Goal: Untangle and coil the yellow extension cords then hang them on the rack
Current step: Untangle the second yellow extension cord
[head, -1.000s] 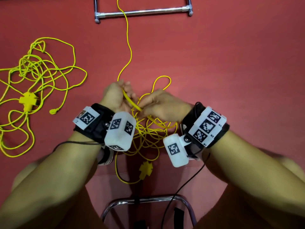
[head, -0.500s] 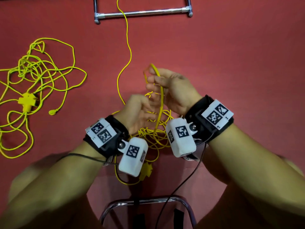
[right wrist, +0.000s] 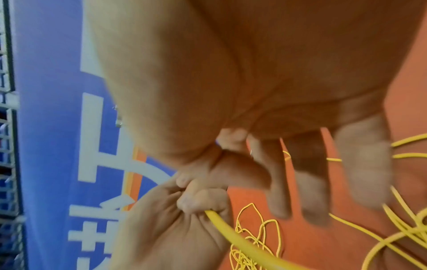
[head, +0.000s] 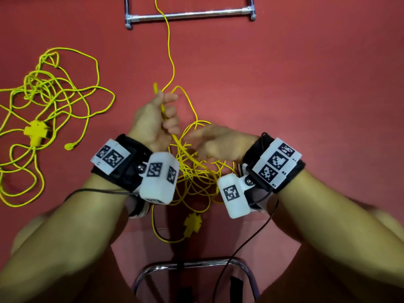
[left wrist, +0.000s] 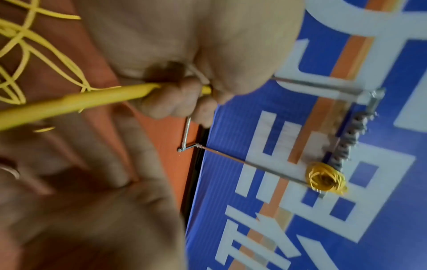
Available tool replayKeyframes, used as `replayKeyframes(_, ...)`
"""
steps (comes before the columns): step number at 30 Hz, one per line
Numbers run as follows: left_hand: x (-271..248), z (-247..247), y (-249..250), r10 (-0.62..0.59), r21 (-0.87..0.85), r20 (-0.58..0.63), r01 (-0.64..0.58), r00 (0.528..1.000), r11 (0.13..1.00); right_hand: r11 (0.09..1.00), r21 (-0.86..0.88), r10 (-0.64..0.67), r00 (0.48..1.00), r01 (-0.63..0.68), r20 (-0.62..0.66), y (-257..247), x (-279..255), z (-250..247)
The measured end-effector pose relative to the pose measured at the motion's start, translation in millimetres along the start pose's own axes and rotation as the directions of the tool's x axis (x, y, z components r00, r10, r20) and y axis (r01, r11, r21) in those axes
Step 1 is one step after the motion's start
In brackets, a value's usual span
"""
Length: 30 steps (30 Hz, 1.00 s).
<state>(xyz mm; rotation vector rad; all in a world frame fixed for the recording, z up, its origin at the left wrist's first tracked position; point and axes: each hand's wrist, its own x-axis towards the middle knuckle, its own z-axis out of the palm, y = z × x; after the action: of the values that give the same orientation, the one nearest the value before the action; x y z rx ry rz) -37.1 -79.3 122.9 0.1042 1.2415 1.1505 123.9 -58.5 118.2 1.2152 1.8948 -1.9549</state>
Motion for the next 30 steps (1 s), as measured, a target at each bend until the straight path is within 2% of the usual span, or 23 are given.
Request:
replayKeyframes(2,-10,7,-5,-0.059,0.174,0.124,0.037,0.991,0.984,0.947,0.319,0.098,0.973,-0.026,-0.21,0,7,-2)
replayKeyframes(3,-15,10,-9,-0.11,0.255,0.2,0.057,0.974,0.965,0.873,0.488,0.14,0.955,0.007,-0.263,-3,10,-5)
replayKeyframes(4,-20,13,-14,-0.153,0.339,0.269,0.055,0.951,0.939,0.766,0.642,0.174,0.948,0.04,-0.267,-5,13,-9)
replayKeyframes(6,-28,18,-26,-0.23,0.485,0.34,0.039,0.912,0.873,0.566,0.821,0.183,0.96,0.075,-0.213,-10,11,-18)
replayKeyframes(8,-31,19,-34,-0.292,0.568,0.307,0.072,0.906,0.82,0.469,0.877,0.155,0.967,0.107,-0.201,-14,9,-22)
replayKeyframes(10,-30,19,-34,-0.33,0.544,0.253,0.148,0.91,0.826,0.473,0.858,0.147,0.942,0.2,-0.301,-18,7,-20)
replayKeyframes(12,-23,15,-29,-0.295,0.409,0.171,0.204,0.94,0.889,0.616,0.733,0.115,0.887,0.289,-0.446,-17,6,-17)
replayKeyframes(13,-18,12,-25,-0.258,0.319,0.11,0.212,0.96,0.924,0.699,0.656,0.074,0.884,0.284,-0.461,-16,6,-17)
replayKeyframes(14,-13,9,-20,-0.224,0.221,0.058,0.206,0.973,0.953,0.756,0.6,0.03,0.902,0.261,-0.43,-15,5,-16)
replayKeyframes(16,-6,5,-12,-0.18,0.058,0.03,0.178,0.983,0.982,0.859,0.453,-0.102,0.948,0.237,-0.302,-11,2,-9)
replayKeyframes(18,-3,5,-9,-0.158,-0.005,0.006,0.158,0.987,0.987,0.953,0.214,-0.186,0.971,0.215,-0.148,-9,0,4)
replayKeyframes(19,-1,6,-10,-0.138,-0.02,-0.029,0.137,0.99,0.99,0.971,0.131,-0.19,0.977,0.201,-0.094,-6,1,10)
replayKeyframes(21,4,5,-15,-0.074,-0.075,-0.126,0.064,0.989,0.995,0.983,0.113,-0.141,0.989,0.145,-0.045,-3,5,16)
replayKeyframes(24,11,1,-18,0.055,-0.041,-0.234,-0.066,0.971,0.997,0.998,-0.005,-0.06,0.995,0.06,-0.084,5,10,10)
replayKeyframes(25,10,2,-18,0.08,0.015,-0.215,-0.079,0.973,0.997,0.998,0.051,-0.037,0.989,0.045,-0.141,8,13,6)
replayKeyframes(27,2,6,-19,0.065,0.154,-0.077,-0.053,0.995,0.987,0.967,0.254,0.08,0.938,0.009,-0.336,7,15,-4)
replayKeyframes(28,-3,9,-21,0.023,0.232,0.023,-0.028,0.999,0.972,0.905,0.426,0.184,0.91,-0.009,-0.372,6,16,-9)
replayKeyframes(30,-16,15,-26,-0.102,0.401,0.19,0.017,0.977,0.916,0.712,0.702,0.292,0.913,-0.009,-0.284,2,15,-17)
